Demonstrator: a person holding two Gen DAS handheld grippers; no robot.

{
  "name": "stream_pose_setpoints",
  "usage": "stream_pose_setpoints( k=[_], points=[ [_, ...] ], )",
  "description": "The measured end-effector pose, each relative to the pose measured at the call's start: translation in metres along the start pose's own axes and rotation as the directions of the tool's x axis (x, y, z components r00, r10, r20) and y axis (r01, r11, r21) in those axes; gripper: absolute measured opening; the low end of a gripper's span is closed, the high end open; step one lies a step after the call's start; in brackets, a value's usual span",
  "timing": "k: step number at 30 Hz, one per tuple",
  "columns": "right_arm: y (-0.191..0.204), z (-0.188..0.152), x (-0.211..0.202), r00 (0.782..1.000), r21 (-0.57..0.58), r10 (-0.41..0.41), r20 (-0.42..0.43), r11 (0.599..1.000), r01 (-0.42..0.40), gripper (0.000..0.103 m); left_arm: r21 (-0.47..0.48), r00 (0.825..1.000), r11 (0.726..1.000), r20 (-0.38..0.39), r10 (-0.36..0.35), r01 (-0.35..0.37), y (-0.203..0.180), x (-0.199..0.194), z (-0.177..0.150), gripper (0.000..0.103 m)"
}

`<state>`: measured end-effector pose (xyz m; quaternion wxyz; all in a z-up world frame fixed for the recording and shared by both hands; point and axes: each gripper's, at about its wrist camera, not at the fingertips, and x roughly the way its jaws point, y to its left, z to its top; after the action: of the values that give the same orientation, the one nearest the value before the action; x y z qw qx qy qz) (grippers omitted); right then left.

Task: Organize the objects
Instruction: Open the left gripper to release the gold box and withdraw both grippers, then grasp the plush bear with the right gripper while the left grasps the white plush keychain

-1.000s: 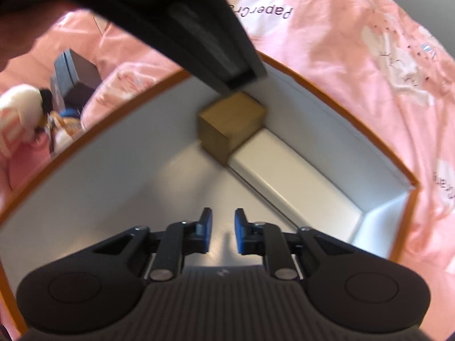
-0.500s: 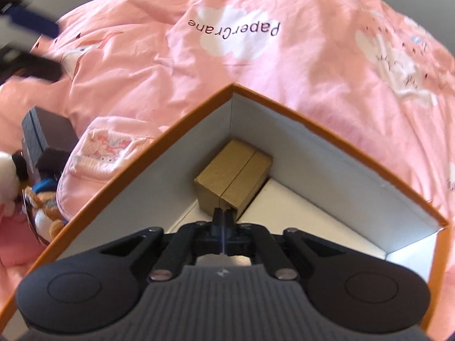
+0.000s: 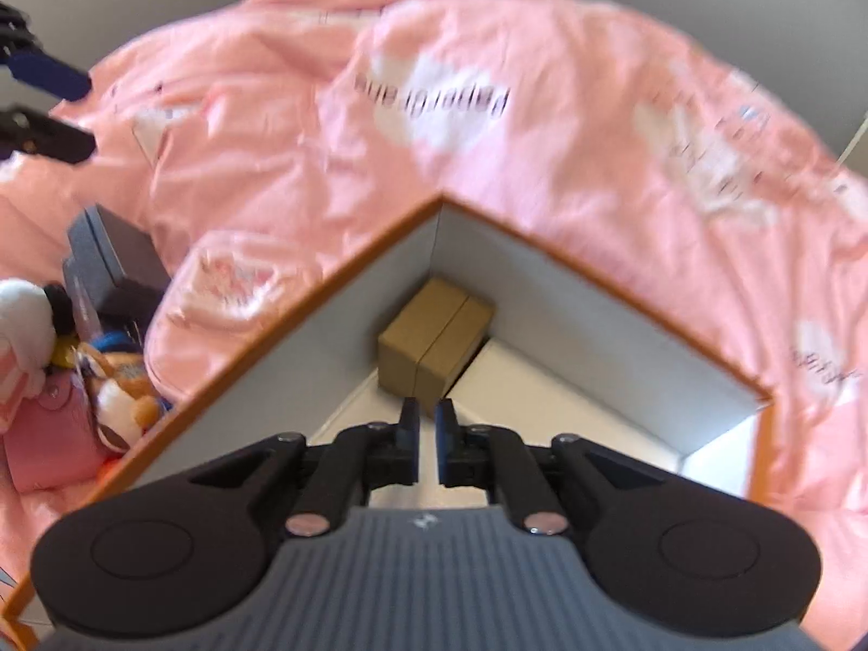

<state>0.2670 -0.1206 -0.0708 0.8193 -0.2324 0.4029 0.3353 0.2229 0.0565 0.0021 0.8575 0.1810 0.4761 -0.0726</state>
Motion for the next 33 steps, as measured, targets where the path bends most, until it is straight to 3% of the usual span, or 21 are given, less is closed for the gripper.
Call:
stream_pose_setpoints(
  k=[2,3,5,9,14,20,24,27,29,33],
  points=[
    [0.003,0.0,-0.016,0.998,0.014,0.014,0.063,1.0,-0.015,0.017,-0.022,1.0,1.0,-0.017,-0.021,0.02,0.003,-0.004,-0.003,0.059],
    [0.005,0.002,-0.023,0.997,0.015,0.015,0.08,1.0,-0.016,0.027,-0.032,0.999,0.999,-0.036,-0.037,0.036,0.005,-0.005,-0.004,0.058],
    [0.013,0.008,-0.033,0.996,0.01,0.017,0.082,1.0,-0.017,0.028,-0.045,0.993,0.996,-0.095,-0.075,0.071,0.008,-0.008,-0.008,0.053],
    [0.032,0.02,-0.045,0.988,0.006,0.131,0.079,0.991,-0.132,0.028,-0.125,0.97,0.988,-0.211,-0.12,0.095,0.011,-0.007,-0.022,0.053],
    [0.073,0.028,-0.047,0.97,-0.092,0.239,0.041,0.968,-0.235,0.028,-0.261,0.937,0.963,-0.315,-0.149,0.066,0.019,-0.004,-0.047,0.053],
    [0.116,0.028,-0.038,0.96,-0.193,0.279,-0.021,0.941,-0.277,0.028,-0.414,0.902,0.91,-0.395,-0.172,-0.007,0.044,0.001,-0.076,0.053],
    [0.132,0.029,-0.027,0.961,-0.234,0.269,-0.07,0.932,-0.278,0.028,-0.461,0.874,0.887,-0.439,-0.206,-0.023,0.049,0.006,-0.091,0.053],
    [0.137,0.029,-0.022,0.958,-0.24,0.273,-0.092,0.927,-0.287,0.028,-0.532,0.853,0.847,-0.443,-0.275,-0.003,0.049,0.014,-0.1,0.053],
    [0.138,0.028,-0.021,0.958,-0.246,0.269,-0.099,0.926,-0.286,0.028,-0.575,0.849,0.818,-0.426,-0.315,0.015,0.049,0.019,-0.104,0.056],
    [0.136,0.028,-0.018,0.962,-0.25,0.248,-0.113,0.93,-0.269,0.028,-0.654,0.844,0.755,-0.379,-0.379,0.045,0.047,0.029,-0.11,0.075]
  ],
)
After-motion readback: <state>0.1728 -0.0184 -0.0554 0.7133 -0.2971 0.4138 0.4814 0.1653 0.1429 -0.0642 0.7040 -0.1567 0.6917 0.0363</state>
